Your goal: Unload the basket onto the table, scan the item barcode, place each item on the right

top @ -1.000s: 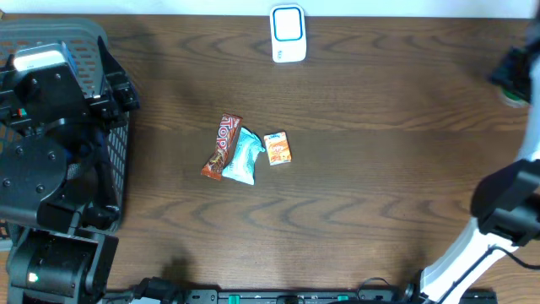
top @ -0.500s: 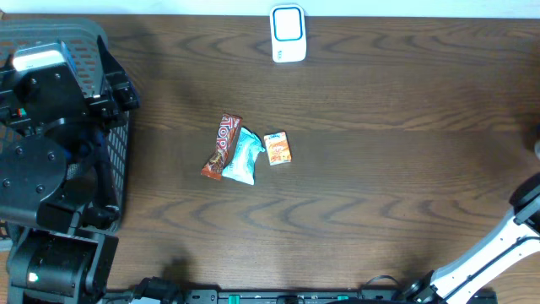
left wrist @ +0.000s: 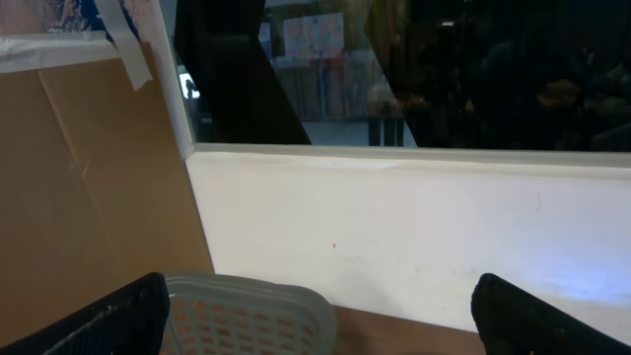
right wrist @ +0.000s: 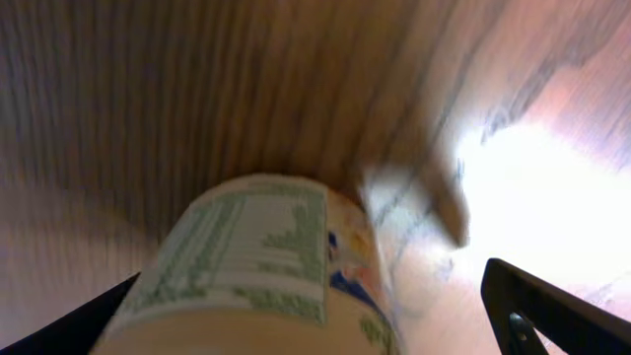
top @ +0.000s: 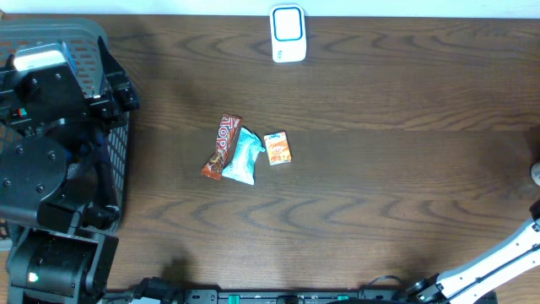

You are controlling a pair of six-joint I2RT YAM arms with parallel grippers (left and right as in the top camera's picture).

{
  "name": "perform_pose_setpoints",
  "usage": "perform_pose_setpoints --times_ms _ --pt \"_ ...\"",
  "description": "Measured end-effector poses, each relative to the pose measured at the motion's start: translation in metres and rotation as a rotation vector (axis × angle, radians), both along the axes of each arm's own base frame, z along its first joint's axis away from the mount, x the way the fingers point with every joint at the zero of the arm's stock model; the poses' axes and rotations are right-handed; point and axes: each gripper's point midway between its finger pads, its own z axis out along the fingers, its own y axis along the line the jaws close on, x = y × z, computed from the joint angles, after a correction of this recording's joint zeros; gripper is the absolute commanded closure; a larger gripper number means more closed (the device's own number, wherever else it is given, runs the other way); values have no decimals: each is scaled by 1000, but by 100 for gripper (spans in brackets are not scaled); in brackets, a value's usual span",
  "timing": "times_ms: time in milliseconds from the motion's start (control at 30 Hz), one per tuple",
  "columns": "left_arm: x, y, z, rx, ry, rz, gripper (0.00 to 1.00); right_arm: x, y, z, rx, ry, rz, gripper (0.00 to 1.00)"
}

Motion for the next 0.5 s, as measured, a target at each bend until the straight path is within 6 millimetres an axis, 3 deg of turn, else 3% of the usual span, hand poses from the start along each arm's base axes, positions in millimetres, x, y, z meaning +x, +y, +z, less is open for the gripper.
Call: perform_pose_setpoints --times_ms 133,233,367,433,500 --pt "0 0 0 0 0 0 2 5 -2 25 32 -119 -30 1" --pt "0 0 0 0 -1 0 2 13 -10 78 -41 -228 -30 1" --pt "-3 1 2 -1 -7 0 2 27 3 189 -219 -390 25 1" --pt "-5 1 3 -3 -13 0 2 34 29 242 -289 -457 75 1" --pt "-7 2 5 -4 -19 0 2 45 72 288 -333 -521 158 1"
